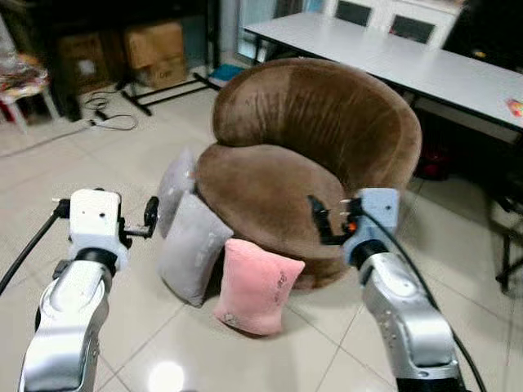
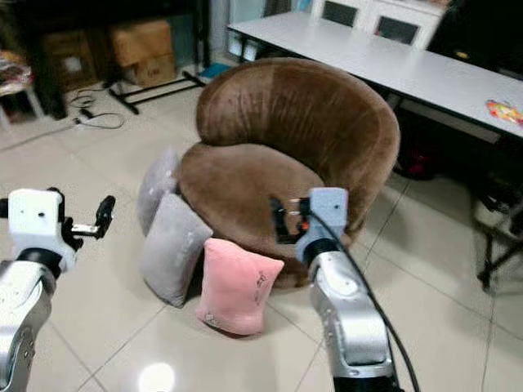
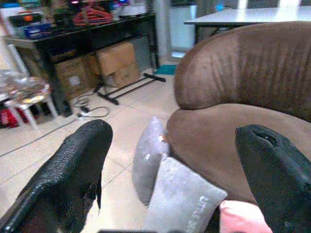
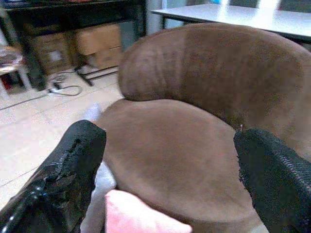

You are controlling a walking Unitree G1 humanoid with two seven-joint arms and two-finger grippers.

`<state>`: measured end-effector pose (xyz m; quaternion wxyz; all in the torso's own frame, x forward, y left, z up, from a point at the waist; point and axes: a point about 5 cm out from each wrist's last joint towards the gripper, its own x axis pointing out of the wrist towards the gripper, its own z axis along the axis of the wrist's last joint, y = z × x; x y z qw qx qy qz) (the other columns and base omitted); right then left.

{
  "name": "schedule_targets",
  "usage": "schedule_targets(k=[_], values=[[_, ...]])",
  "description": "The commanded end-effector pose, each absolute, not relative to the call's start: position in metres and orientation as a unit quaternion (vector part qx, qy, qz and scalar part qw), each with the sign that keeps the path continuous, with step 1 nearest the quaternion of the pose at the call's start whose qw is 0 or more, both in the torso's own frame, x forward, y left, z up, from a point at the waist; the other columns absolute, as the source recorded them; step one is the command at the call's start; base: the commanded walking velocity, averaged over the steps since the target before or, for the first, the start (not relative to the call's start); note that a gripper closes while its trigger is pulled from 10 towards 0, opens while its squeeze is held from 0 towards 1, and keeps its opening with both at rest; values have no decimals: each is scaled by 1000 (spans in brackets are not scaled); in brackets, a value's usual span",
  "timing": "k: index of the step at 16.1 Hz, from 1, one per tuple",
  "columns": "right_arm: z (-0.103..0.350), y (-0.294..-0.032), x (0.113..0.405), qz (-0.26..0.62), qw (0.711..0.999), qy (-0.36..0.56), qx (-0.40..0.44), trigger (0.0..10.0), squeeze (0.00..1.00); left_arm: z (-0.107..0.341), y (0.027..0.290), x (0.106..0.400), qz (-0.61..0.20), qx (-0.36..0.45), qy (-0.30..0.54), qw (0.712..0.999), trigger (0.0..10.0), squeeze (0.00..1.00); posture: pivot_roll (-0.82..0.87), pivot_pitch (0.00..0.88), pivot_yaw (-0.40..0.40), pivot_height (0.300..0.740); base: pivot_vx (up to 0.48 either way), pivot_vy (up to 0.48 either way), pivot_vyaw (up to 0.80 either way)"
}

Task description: Move the pillow to the sofa from floor

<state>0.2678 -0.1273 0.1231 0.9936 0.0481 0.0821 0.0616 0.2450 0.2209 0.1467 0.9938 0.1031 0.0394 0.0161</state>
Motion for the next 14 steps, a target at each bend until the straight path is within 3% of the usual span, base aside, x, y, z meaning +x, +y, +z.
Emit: schedule_targets(k=[1, 14], values=[[129, -133, 269, 54, 995, 68, 41, 10000, 0, 145, 214, 248, -4, 99, 39, 994, 10000, 0, -27, 0, -43, 740, 315, 0, 0], [124, -142, 273, 36, 996, 71, 32, 10000, 0, 140, 214, 243, -13, 101, 45, 994, 10000, 0, -12, 0, -61, 740, 314, 0, 0]])
